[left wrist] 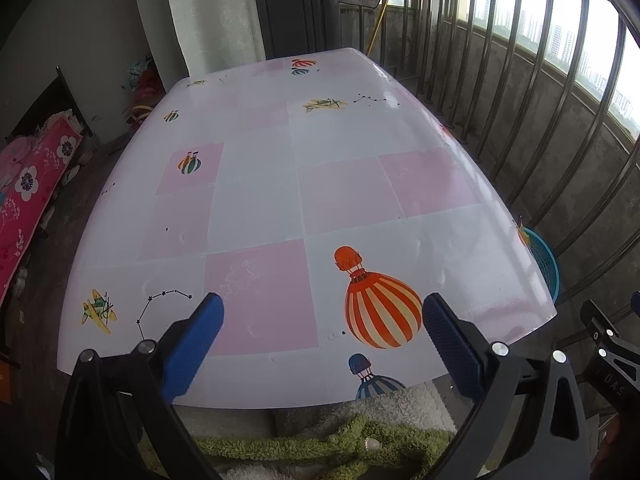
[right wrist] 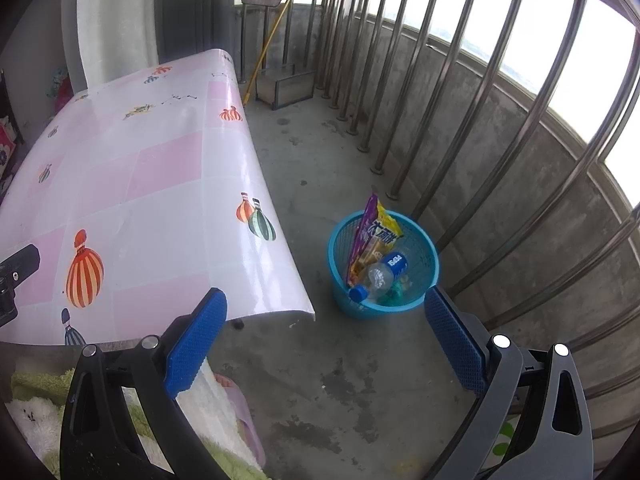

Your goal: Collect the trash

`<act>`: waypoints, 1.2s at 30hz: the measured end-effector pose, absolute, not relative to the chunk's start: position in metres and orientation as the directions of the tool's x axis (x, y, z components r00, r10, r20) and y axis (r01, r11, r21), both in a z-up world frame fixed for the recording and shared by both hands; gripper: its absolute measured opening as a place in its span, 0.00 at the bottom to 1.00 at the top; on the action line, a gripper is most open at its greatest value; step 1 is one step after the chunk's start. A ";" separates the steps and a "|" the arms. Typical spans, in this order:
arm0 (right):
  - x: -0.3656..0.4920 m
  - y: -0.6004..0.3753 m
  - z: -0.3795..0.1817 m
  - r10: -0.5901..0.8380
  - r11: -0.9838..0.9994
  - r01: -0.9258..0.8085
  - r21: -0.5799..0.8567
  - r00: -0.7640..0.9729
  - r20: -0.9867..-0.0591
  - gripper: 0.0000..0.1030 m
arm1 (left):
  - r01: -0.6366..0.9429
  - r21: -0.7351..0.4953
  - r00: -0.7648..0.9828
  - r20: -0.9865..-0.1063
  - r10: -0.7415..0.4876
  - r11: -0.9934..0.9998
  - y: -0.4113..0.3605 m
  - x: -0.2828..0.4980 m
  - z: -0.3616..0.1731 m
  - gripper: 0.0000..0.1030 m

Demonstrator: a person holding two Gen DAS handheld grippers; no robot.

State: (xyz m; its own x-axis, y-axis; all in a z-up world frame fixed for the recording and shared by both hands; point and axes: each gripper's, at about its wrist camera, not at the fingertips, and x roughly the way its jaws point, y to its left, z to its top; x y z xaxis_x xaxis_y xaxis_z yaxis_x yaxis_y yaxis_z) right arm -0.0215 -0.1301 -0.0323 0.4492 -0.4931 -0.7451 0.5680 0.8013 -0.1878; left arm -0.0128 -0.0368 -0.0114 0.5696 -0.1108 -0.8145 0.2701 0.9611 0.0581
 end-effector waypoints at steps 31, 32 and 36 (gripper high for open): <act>-0.019 -0.126 -0.032 -0.490 0.806 0.563 -0.182 0.462 -0.739 0.92 | 0.240 0.062 0.598 -0.796 -0.097 0.969 -0.033 -0.015 -0.004 0.94; -0.019 -0.126 -0.032 -0.489 0.807 0.563 -0.182 0.463 -0.739 0.92 | 0.238 0.063 0.598 -0.796 -0.096 0.969 -0.033 -0.015 -0.004 0.94; -0.019 -0.125 -0.031 -0.489 0.806 0.564 -0.180 0.463 -0.739 0.92 | 0.233 0.065 0.595 -0.798 -0.090 0.970 -0.032 -0.014 -0.005 0.95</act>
State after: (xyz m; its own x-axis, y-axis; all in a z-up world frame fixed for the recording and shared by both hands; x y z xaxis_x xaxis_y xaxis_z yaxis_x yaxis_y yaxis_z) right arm -0.0191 -0.1248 -0.0313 0.4633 -0.4891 -0.7390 0.5640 0.8059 -0.1798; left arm -0.0142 -0.0323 -0.0052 0.5954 -0.0900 -0.7984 0.2333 0.9703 0.0646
